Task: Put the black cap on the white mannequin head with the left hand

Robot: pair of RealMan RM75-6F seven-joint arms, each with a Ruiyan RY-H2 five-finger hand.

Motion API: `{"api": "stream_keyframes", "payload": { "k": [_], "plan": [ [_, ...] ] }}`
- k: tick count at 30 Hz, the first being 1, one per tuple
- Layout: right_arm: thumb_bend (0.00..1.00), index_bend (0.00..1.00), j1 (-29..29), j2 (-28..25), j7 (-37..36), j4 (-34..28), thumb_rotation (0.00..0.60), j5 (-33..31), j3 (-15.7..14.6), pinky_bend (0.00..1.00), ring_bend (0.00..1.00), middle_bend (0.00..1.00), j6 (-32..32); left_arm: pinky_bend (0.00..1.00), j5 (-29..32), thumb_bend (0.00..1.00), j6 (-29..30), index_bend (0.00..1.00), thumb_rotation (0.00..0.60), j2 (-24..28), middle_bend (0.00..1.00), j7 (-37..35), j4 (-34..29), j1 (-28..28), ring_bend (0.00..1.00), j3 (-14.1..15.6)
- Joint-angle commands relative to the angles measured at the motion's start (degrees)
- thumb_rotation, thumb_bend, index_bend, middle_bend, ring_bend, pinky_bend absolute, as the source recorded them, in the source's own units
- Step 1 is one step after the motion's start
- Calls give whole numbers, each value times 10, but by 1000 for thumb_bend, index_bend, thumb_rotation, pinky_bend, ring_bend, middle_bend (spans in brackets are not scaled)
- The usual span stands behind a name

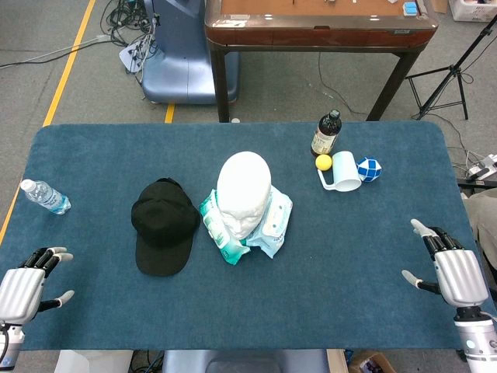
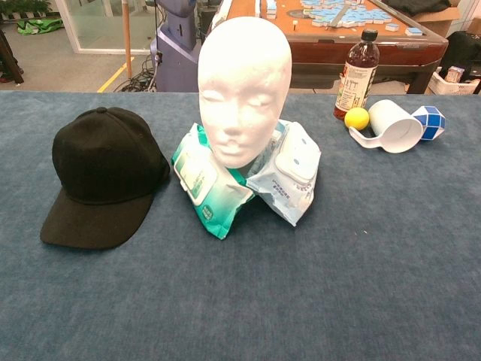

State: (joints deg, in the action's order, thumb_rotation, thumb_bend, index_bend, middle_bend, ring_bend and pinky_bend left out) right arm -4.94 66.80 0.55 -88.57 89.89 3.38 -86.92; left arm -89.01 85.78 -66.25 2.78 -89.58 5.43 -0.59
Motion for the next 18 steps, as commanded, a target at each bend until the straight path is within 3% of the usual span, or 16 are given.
{"api": "stream_keyframes", "payload": {
  "k": [1,9,11,14,18],
  "plan": [
    [0,107,-1,0,4,-1,600,0,-2,386,213,276,5,434,-3,42,2,337,600,0,277,-3,-1,0,209,1],
    [0,107,-1,-5,4,-7,600,-5,-3,386,213,276,9,438,-14,42,3,337,600,-5,279,-2,1,1,212,4],
    [0,107,-1,-7,3,-9,600,-9,-2,386,213,276,10,481,-25,52,6,337,600,-9,287,1,2,2,244,8],
    [0,107,0,-10,4,-14,600,-4,-3,386,213,276,6,576,-48,88,14,330,600,-19,337,16,8,3,317,13],
    [0,107,0,-10,4,-14,600,0,-5,386,213,276,4,599,-85,92,35,352,600,-39,442,30,15,6,365,17]
  ]
}}
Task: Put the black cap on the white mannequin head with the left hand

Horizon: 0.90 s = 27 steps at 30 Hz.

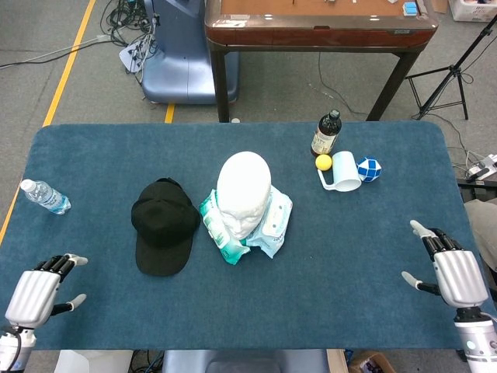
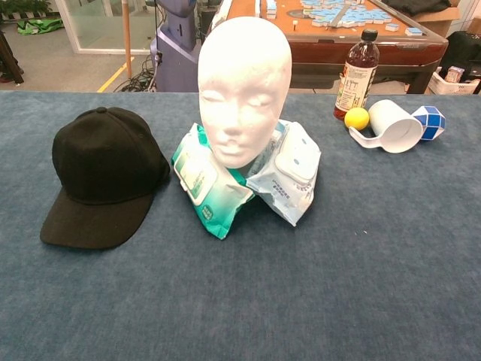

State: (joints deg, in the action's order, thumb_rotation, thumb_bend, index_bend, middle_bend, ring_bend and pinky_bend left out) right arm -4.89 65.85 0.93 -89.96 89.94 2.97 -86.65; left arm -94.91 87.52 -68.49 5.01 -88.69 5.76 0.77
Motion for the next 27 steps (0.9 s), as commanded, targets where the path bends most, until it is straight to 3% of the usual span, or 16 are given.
{"api": "stream_keyframes", "payload": {
  "k": [1,5,12,27],
  "plan": [
    [0,107,-1,-1,0,0,600,-1,-1,386,213,276,3,599,-34,92,21,388,600,-22,491,9,7,4,385,5],
    [0,107,-2,-4,0,-2,600,-2,-1,386,213,276,6,599,-60,91,15,478,600,-38,579,15,7,18,395,7],
    [0,107,-3,-9,-10,-3,600,-6,1,386,213,277,8,599,-48,89,-34,499,600,-77,657,72,2,47,422,-7],
    [0,107,-4,-18,-30,-1,600,-11,3,386,213,278,10,599,4,77,-131,485,600,-148,684,156,6,102,433,-27]
  ]
}}
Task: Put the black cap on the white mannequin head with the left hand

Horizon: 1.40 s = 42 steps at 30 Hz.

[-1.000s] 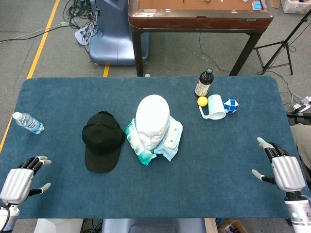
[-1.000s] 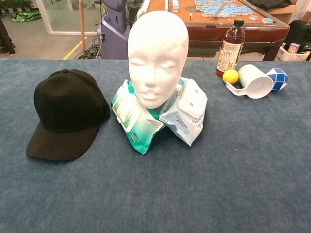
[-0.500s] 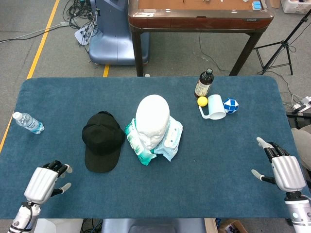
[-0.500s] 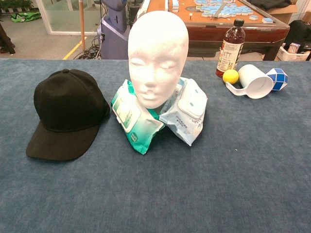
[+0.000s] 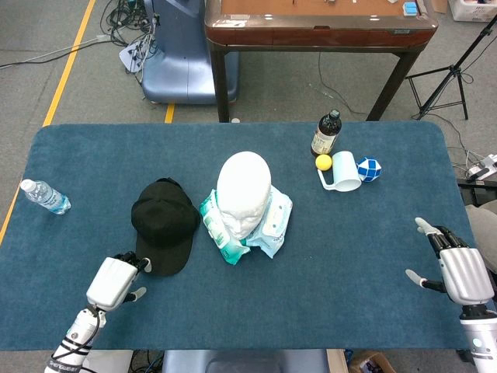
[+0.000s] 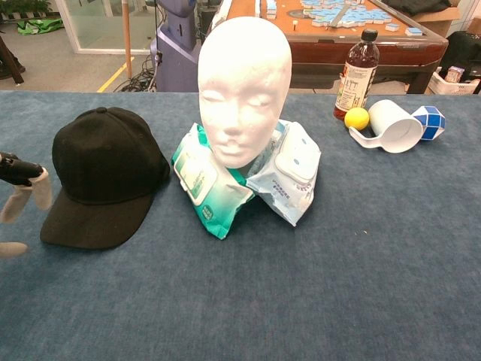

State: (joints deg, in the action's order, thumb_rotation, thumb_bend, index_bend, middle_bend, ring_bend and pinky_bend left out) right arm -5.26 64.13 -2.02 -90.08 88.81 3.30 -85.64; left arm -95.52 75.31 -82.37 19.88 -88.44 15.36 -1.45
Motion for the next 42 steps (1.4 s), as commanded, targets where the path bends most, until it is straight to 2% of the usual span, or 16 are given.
{"api": "stream_keyframes", "payload": {
  "k": [1,18,42],
  "plan": [
    [0,107,0,-1,-1,0,600,1,-1,386,213,278,-1,599,14,77,-11,485,600,-12,685,11,5,8,433,-6],
    [0,107,-1,-2,0,-2,600,-5,0,386,213,278,6,599,68,77,-44,460,600,-64,686,26,53,26,433,-8],
    [0,107,-2,-5,-4,-2,600,-11,2,386,213,278,9,603,113,77,-54,453,600,-103,697,22,105,44,442,-17]
  ]
}}
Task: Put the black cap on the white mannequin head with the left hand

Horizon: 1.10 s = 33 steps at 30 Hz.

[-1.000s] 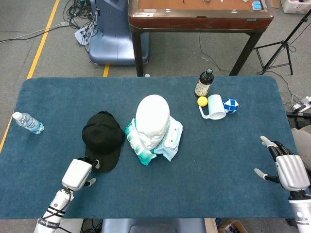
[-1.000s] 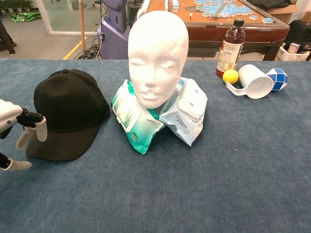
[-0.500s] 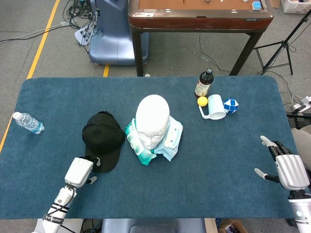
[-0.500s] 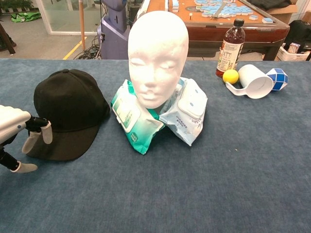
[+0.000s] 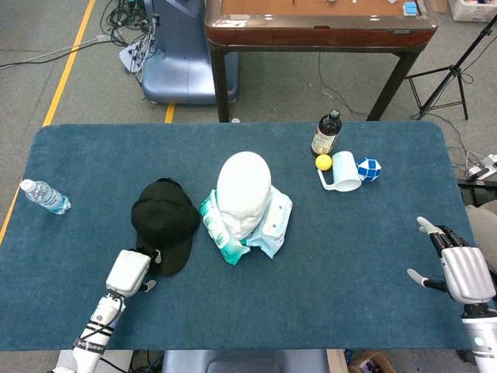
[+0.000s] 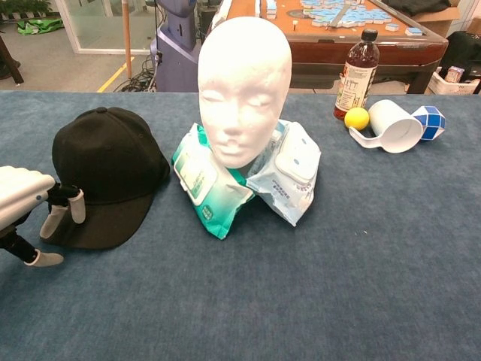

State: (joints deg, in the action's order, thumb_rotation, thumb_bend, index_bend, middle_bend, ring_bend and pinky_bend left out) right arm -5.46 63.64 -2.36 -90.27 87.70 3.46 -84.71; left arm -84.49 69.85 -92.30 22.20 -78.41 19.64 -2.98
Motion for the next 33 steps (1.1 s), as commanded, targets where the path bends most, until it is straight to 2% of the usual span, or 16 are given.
{"api": "stream_keyframes", "payload": {
  "k": [1,11,19,33],
  "plan": [
    [0,107,0,0,-1,0,600,0,0,386,213,278,0,605,5,77,0,454,600,-6,699,-1,7,2,443,-2],
    [0,108,0,-1,-2,0,600,-1,1,386,213,278,0,611,22,77,-2,456,600,-25,712,-7,32,7,453,-7],
    [0,107,1,-1,-3,0,600,-1,1,386,213,278,-2,626,20,76,22,473,600,-42,732,-28,49,5,471,-14],
    [0,107,4,-2,-5,-1,600,5,-1,386,213,278,-9,636,-43,76,129,464,600,-67,737,-99,99,0,480,-24]
  ]
}}
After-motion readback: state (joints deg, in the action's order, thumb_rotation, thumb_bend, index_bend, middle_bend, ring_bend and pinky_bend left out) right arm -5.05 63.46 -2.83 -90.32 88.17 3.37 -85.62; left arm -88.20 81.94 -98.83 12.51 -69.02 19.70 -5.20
